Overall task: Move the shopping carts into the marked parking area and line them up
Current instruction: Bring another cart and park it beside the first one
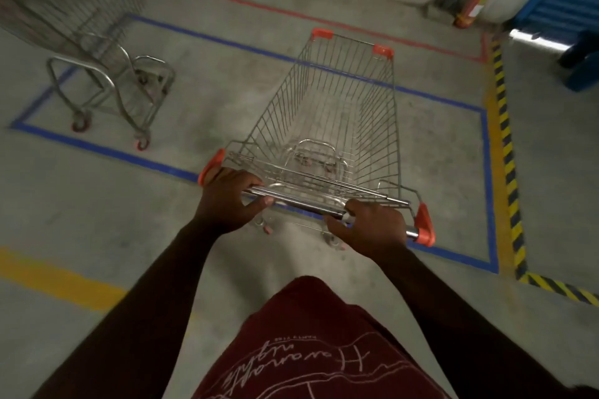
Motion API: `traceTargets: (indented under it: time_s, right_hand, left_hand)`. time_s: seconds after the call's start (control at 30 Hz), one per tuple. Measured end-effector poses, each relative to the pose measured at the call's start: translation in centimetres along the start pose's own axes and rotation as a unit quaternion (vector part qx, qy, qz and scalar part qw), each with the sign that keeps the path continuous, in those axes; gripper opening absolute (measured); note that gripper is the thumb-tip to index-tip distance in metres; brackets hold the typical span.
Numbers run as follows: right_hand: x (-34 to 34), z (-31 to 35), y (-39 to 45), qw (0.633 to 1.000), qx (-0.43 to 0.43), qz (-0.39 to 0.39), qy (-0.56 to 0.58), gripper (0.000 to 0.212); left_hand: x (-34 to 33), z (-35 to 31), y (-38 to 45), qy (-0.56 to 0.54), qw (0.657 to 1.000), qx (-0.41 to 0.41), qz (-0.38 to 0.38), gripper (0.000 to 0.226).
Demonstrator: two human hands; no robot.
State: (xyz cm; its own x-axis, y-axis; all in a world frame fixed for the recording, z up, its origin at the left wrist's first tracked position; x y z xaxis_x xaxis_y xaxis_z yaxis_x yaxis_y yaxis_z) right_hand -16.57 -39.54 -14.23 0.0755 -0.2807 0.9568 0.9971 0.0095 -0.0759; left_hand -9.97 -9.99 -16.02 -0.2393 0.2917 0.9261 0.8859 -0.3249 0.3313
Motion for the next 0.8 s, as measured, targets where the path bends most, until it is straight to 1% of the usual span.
traceTargets:
  time_s: [0.13,0.23,0.33,0.5,0.63,0.73,0.8]
  right_hand:
    - [-1.1,5.7,4.5,1.000,0.004,-0.018,-0.012,0.066]
    - [-2.1,9.2,8.8,0.999,0.006,-0.033,-0.023,0.071]
    - [-3.3,13.3,13.4,0.997,0.014,-0.064,-0.028,0.074]
    - [-4.5,20.8,21.6,0.996,0.024,-0.085,-0.017,0.071]
    - [-5.5,26.0,28.2,0.996,0.030,-0.085,-0.005,0.067]
    - [-6.2,29.5,32.6,0.998,0.023,-0.061,0.001,0.067]
    - [-6.5,31.8,35.5,0.998,0.019,-0.058,0.003,0.068]
  left_hand:
    - [-0.2,7.2,2.1,-0.010,1.000,-0.002,-0.019,0.036]
    - [-0.7,12.5,4.3,-0.008,0.999,-0.001,-0.032,0.042]
    - [-0.9,18.2,7.2,-0.004,0.998,-0.014,-0.054,0.041]
    - [-0.3,27.9,12.5,-0.011,0.999,-0.020,-0.034,0.038]
    - [0.3,35.2,16.5,0.002,0.999,-0.024,-0.024,0.037]
    - [0.2,40.3,19.1,0.002,1.000,-0.017,-0.017,0.036]
    - [0.2,43.6,20.6,0.000,1.000,-0.013,-0.021,0.039]
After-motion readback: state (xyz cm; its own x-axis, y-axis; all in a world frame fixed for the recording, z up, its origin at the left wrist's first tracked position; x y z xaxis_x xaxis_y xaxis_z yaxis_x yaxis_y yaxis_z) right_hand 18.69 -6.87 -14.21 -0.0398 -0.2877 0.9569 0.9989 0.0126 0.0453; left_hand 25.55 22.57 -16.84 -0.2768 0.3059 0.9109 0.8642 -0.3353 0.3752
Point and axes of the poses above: each hand's wrist, its own y-axis towards the middle knuckle, its own x-axis out of the back of the hand, z = x × y, the point moved 4 cm from there along y, towards the middle knuckle, and after that the axes turned 12 degrees about y, right-handed, at the moved point
